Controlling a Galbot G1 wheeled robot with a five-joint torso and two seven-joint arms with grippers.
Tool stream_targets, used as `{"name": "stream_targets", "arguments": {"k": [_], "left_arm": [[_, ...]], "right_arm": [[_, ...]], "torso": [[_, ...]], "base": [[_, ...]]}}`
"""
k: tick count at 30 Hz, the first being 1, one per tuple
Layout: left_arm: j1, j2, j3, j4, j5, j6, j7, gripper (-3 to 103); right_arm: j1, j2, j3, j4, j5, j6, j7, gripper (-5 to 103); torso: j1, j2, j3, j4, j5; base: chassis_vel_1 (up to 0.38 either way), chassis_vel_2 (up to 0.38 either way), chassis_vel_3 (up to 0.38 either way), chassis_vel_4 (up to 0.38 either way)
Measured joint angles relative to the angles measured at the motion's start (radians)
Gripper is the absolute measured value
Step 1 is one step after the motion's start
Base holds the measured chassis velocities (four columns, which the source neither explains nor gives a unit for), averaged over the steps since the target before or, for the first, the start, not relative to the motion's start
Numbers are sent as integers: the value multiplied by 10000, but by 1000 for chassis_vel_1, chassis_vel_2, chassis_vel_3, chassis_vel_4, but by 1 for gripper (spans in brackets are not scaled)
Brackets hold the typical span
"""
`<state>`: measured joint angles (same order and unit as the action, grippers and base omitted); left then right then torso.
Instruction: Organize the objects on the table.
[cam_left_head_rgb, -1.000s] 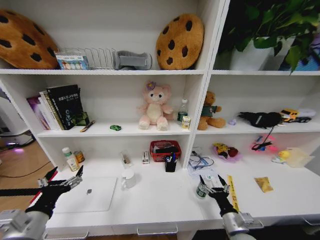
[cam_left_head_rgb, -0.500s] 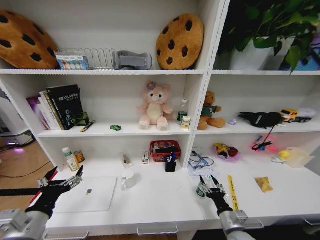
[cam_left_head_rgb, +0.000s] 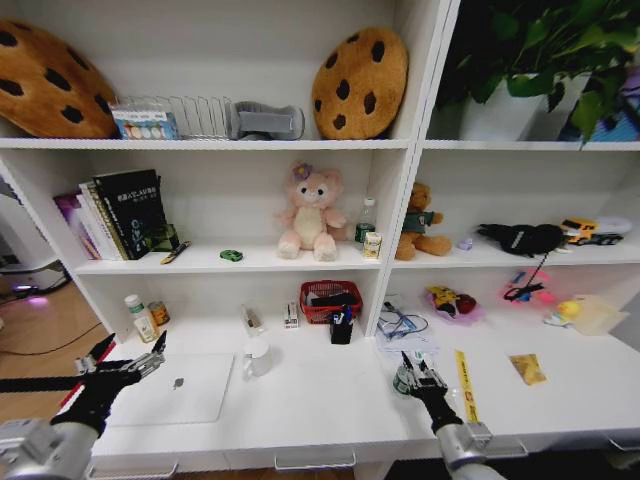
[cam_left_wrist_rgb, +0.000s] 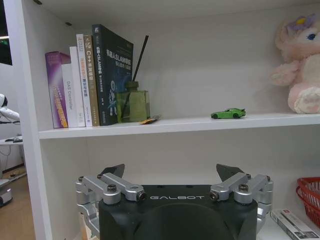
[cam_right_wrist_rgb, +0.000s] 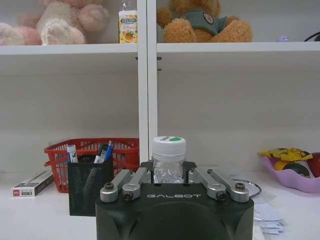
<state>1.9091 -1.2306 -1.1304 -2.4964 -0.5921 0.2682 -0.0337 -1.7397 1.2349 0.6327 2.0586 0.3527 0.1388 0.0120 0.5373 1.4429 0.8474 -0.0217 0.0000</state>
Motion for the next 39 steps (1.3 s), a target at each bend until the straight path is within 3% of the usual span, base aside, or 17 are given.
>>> {"name": "stream_targets", "arguments": {"k": [5,8,11,17,20,22,23,25,27,36,38,39], "left_arm": [[0,0,0,0,0,0,-1,100],[0,0,0,0,0,0,-2,100],[0,0,-1,0,0,-1,0,100],[0,0,0,0,0,0,0,100],[0,0,0,0,0,0,0,100],[-1,-1,0,0,0,0,0,100],[-1,-1,0,0,0,0,0,100],[0,0,0,0,0,0,-1,100],[0,0,0,0,0,0,-1,100],[0,0,0,0,0,0,0,100],[0,0,0,0,0,0,-1,100],[0,0,0,0,0,0,-1,100]], "right_arm": [[-1321,260,555,1428,163,-34,-305,27],[-2542,577,900,2096,-561,379,-141,27],[-4284,1136,1691,2630,-1609,1580,-114,27],[-5303,1343,1892,2702,-2118,2676,-36,27],[-7046,1534,1620,2359,-3308,4926,722,27],[-7874,1789,1383,1468,-5125,6390,1742,27],[-7874,1789,1383,1468,-5125,6390,1742,27],[-8085,1896,1146,653,-6288,6732,2441,27],[-8126,1899,1026,383,-6447,6759,2534,27],[-7451,1684,998,-1360,-5769,6722,2104,27],[-6229,1577,1123,-2969,-5318,6630,1357,27],[-6229,1577,1123,-2969,-5318,6630,1357,27]], "torso": [[0,0,-1,1,-1],[0,1,-1,-3,-1],[-2,2,-2,-3,-2],[-3,2,-3,-5,-2],[-2,2,-2,0,-2],[-3,2,-2,-1,-2],[-3,2,-2,-1,-2],[-3,2,-2,-2,0],[-3,2,-2,-2,0],[-1,2,0,0,-3],[0,1,0,-1,0],[0,1,0,-1,0]], "base": [[0,0,0,0],[0,0,0,0],[0,0,0,0],[0,0,0,0],[0,0,0,0],[0,0,0,0],[0,0,0,0],[0,0,0,0],[0,0,0,0],[0,0,0,0],[0,0,0,0],[0,0,0,0]]}}
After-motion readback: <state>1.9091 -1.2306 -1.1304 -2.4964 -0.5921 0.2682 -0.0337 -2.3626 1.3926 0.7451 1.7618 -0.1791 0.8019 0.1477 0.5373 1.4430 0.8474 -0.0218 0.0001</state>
